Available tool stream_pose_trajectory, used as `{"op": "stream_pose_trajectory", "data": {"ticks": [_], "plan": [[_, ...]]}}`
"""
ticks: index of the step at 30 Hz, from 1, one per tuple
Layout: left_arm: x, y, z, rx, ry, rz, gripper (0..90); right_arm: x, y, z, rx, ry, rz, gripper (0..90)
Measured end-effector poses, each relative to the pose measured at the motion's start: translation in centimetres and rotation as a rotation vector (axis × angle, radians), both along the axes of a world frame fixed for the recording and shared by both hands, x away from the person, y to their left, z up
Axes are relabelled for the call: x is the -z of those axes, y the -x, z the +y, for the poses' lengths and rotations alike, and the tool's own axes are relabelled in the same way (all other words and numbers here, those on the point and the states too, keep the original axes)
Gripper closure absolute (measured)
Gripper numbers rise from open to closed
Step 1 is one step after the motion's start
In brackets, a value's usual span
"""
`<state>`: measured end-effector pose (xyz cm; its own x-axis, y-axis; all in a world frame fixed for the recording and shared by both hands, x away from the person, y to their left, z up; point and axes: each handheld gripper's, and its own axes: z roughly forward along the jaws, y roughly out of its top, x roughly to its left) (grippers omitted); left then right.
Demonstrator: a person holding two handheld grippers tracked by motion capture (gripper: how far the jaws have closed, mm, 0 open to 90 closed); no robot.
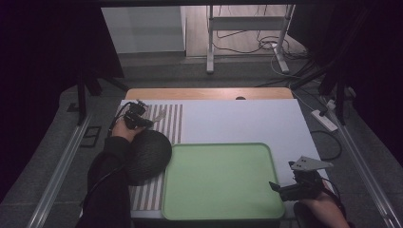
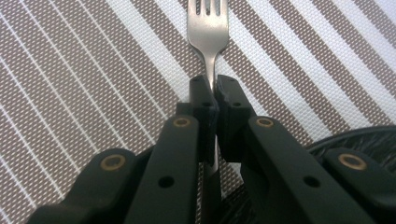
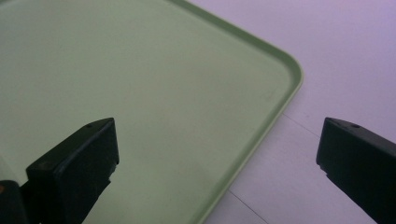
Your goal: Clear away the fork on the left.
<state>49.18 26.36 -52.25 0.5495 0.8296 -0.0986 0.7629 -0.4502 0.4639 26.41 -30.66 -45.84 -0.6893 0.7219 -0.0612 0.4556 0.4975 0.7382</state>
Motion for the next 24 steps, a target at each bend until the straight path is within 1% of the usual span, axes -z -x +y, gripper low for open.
{"op": "stream_pose_trajectory", "data": {"ticks": [1, 4, 8, 10, 12, 15, 17, 21, 22, 23, 24], "plan": [[0.0, 0.0, 0.1, -0.005, 0.000, 0.002, 85.7, 0.0, 0.0, 0.0, 0.000, 0.000, 0.000, 0.0], [-0.2, 0.1, 0.9, -0.027, -0.021, 0.008, 85.8, 0.0, 0.0, 0.0, 0.000, -0.001, 0.001, 0.0], [-0.7, 0.5, 2.7, -0.057, -0.049, 0.015, 85.8, 0.0, 0.0, 0.0, -0.001, 0.000, 0.000, 0.0], [-0.9, 0.9, 3.5, -0.068, -0.069, 0.020, 85.8, 0.0, 0.0, 0.0, -0.001, 0.001, 0.001, 0.0], [-1.0, 1.3, 4.4, -0.080, -0.081, 0.027, 85.8, 0.0, 0.0, 0.0, -0.002, 0.001, 0.000, 0.0], [-1.3, 2.0, 5.7, -0.099, -0.077, 0.032, 85.8, 0.0, 0.0, 0.1, -0.002, 0.003, 0.000, 0.0], [-1.7, 2.5, 6.3, -0.103, -0.073, 0.034, 85.8, 0.0, 0.0, 0.1, -0.003, 0.009, 0.000, 0.0], [-2.6, 3.4, 6.8, -0.092, -0.074, 0.046, 85.8, 0.0, -0.1, 0.1, -0.006, 0.010, 0.002, 0.0], [-2.9, 3.6, 6.9, -0.087, -0.073, 0.045, 85.8, 0.0, -0.1, 0.1, -0.006, 0.010, 0.002, 0.0], [-3.4, 4.0, 6.8, -0.072, -0.067, 0.051, 85.8, 0.0, 0.0, 0.2, -0.006, 0.012, 0.001, 0.0], [-3.4, 4.0, 6.8, -0.072, -0.067, 0.051, 85.8, 0.0, 0.0, 0.2, -0.006, 0.012, 0.001, 0.0]]}}
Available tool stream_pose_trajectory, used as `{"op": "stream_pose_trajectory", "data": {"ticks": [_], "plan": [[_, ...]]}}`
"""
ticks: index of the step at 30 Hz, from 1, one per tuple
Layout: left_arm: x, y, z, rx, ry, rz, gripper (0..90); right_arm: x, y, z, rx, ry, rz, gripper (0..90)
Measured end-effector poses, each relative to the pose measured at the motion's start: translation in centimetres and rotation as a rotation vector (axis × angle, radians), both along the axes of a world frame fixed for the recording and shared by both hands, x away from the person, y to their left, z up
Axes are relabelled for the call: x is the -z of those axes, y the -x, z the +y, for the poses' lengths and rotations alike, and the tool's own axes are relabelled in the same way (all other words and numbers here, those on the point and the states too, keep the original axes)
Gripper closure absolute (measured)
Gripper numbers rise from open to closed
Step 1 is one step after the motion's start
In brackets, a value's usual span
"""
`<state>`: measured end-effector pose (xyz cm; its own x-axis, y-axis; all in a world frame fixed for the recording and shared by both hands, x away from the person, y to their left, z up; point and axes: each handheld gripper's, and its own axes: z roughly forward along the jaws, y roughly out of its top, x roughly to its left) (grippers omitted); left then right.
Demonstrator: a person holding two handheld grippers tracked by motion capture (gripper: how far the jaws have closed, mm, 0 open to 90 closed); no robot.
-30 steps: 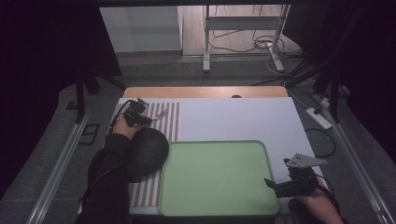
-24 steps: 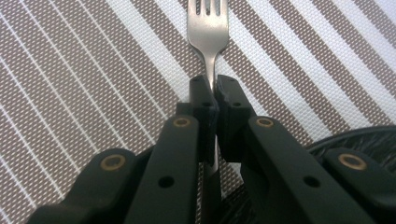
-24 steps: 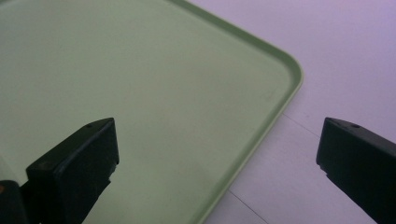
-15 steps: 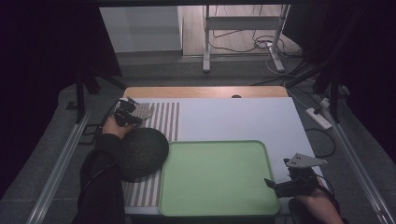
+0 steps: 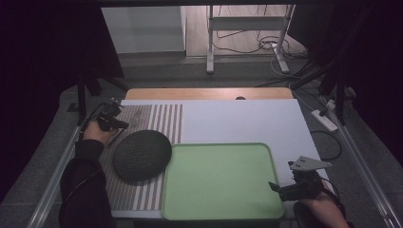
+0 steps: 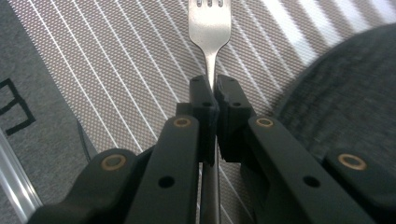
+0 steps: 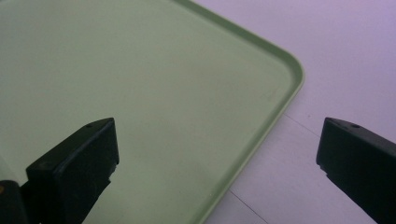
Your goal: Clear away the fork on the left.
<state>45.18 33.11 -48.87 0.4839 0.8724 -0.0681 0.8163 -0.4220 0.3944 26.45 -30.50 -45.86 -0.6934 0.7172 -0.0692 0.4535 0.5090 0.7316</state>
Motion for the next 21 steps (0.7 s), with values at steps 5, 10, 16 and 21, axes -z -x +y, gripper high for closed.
{"op": "stream_pose_trajectory", "data": {"ticks": [5, 10, 16, 21], "plan": [[-0.9, 1.1, -0.7, 0.031, 0.016, 0.012, 85.8, 0.0, 0.0, 0.0, 0.000, 0.002, -0.001, 0.0], [-1.4, 2.4, -1.8, 0.052, 0.050, 0.023, 85.8, 0.0, 0.0, 0.0, -0.001, 0.005, 0.000, 0.0], [-1.0, 3.8, -3.3, 0.072, 0.072, 0.035, 85.7, 0.0, 0.0, 0.1, 0.000, 0.007, 0.000, 0.0], [-1.0, 5.1, -5.1, 0.112, 0.060, 0.039, 85.8, 0.0, 0.0, 0.1, -0.003, 0.008, -0.001, 0.0]]}}
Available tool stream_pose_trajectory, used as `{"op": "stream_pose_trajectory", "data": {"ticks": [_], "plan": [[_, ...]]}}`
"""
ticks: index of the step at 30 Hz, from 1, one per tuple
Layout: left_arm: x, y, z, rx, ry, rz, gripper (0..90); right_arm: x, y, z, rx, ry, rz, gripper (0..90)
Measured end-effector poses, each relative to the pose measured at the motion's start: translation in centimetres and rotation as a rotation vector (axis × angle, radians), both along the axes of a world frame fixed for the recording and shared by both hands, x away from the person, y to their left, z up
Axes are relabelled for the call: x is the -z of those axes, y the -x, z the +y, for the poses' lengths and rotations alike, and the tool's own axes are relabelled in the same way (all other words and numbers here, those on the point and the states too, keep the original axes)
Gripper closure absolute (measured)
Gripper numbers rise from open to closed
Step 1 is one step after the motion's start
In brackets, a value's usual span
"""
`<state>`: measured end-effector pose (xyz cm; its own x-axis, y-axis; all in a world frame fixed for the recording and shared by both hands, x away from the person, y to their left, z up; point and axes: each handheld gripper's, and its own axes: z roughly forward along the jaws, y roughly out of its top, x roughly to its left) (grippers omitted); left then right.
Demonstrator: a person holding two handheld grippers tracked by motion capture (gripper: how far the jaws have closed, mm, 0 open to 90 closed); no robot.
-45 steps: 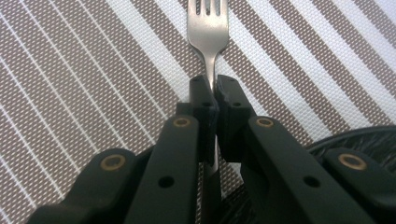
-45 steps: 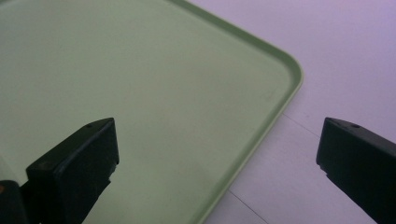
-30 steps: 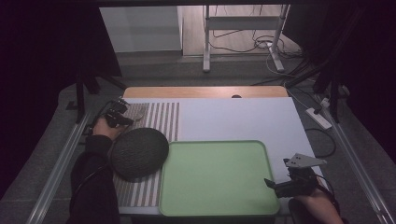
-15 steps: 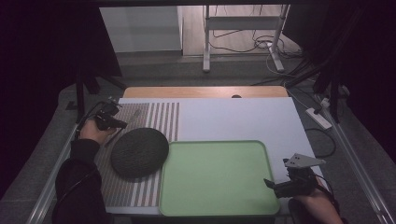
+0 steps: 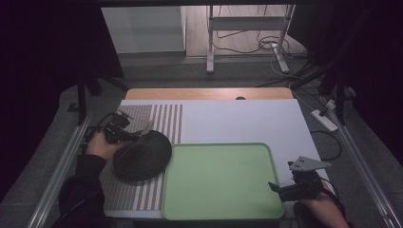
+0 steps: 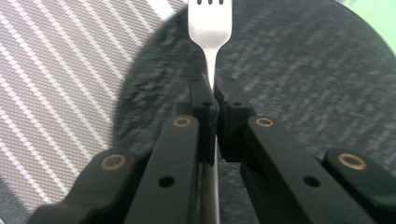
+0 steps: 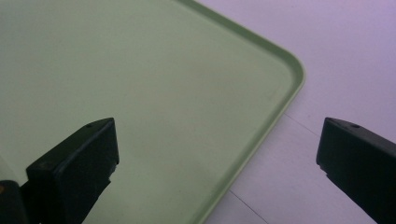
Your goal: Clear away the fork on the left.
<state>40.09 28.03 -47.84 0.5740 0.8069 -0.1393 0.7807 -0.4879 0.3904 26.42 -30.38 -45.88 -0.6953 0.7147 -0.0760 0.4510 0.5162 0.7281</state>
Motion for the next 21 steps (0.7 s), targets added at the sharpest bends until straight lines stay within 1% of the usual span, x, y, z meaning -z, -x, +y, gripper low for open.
{"op": "stream_pose_trajectory", "data": {"ticks": [1, 3, 4, 6, 11, 15, 19, 21], "plan": [[0.0, 0.0, 0.0, 0.000, 0.000, 0.000, 85.8, 0.0, 0.0, 0.0, 0.000, 0.000, 0.000, 0.0], [-0.2, 0.4, -0.7, 0.020, 0.014, 0.007, 85.7, 0.0, 0.0, 0.0, -0.002, 0.001, -0.002, 0.0], [-0.4, 0.8, -1.3, 0.036, 0.019, 0.004, 85.7, 0.0, 0.0, 0.0, -0.002, 0.000, -0.003, 0.0], [-0.5, 1.0, -1.5, 0.041, 0.024, 0.004, 85.7, 0.0, 0.0, 0.0, -0.002, -0.001, -0.004, 0.0], [-1.1, 2.1, -2.9, 0.064, 0.045, -0.017, 85.7, 0.0, 0.1, 0.0, -0.005, -0.002, -0.007, 0.0], [-1.1, 2.9, -4.1, 0.078, 0.048, -0.015, 85.7, 0.0, 0.1, 0.0, -0.008, 0.000, -0.008, 0.0], [-1.0, 3.6, -5.3, 0.081, 0.058, -0.010, 85.7, 0.0, 0.1, 0.0, -0.010, -0.001, -0.010, 0.0], [-1.0, 4.0, -6.1, 0.085, 0.054, -0.007, 85.7, 0.0, 0.1, 0.0, -0.010, 0.000, -0.010, 0.0]]}}
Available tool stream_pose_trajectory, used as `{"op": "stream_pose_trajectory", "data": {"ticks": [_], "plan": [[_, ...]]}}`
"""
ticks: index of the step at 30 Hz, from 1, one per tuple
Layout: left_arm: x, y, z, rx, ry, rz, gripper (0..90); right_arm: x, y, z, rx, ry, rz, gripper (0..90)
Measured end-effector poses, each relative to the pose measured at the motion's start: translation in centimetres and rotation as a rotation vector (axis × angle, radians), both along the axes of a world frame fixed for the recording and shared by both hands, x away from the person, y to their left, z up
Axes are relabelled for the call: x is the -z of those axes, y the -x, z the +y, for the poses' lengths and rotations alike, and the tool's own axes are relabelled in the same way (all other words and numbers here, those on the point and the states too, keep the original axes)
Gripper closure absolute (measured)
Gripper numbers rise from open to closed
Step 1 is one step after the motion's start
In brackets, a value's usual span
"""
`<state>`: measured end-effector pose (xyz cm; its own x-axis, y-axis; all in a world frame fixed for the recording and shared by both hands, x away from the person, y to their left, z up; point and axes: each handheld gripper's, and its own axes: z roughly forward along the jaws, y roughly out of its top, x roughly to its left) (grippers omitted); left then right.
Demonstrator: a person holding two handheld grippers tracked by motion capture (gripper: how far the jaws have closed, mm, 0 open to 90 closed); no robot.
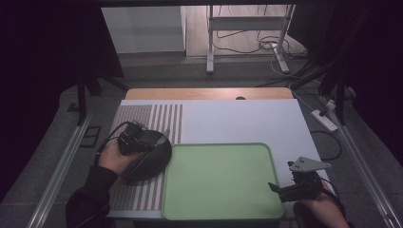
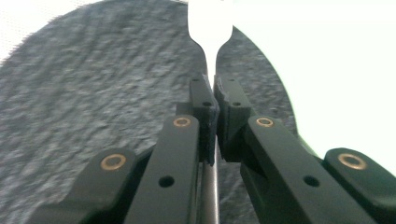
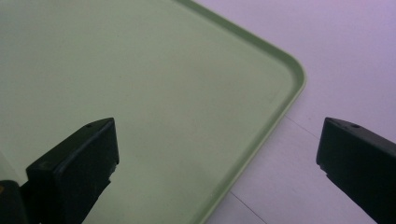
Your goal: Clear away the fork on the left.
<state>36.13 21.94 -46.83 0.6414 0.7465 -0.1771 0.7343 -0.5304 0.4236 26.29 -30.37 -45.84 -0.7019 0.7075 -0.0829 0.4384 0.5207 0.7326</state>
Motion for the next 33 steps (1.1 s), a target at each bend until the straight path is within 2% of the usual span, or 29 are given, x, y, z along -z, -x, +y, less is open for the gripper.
{"op": "stream_pose_trajectory", "data": {"ticks": [7, 11, 16, 19, 25, 30, 33], "plan": [[0.1, 1.1, -2.5, 0.001, -0.015, 0.039, 85.7, 0.0, 0.1, 0.0, -0.007, 0.003, -0.003, 0.0], [0.4, 1.6, -3.7, -0.004, -0.006, 0.062, 85.7, 0.0, 0.0, 0.0, -0.008, 0.004, -0.004, 0.0], [0.8, 2.3, -5.1, -0.050, 0.010, 0.097, 85.7, 0.0, 0.1, 0.1, -0.012, 0.006, -0.006, 0.0], [1.0, 2.7, -6.0, -0.054, 0.016, 0.116, 85.7, 0.0, 0.1, 0.1, -0.016, 0.013, -0.006, 0.0], [1.3, 3.2, -7.2, -0.062, 0.014, 0.137, 85.7, 0.0, 0.1, 0.2, -0.019, 0.015, -0.006, 0.0], [1.4, 3.5, -8.1, -0.081, 0.035, 0.153, 85.7, 0.0, 0.1, 0.2, -0.024, 0.018, -0.006, 0.0], [1.5, 3.5, -8.9, -0.071, 0.041, 0.159, 85.7, 0.0, 0.1, 0.3, -0.027, 0.024, -0.006, 0.0]]}}
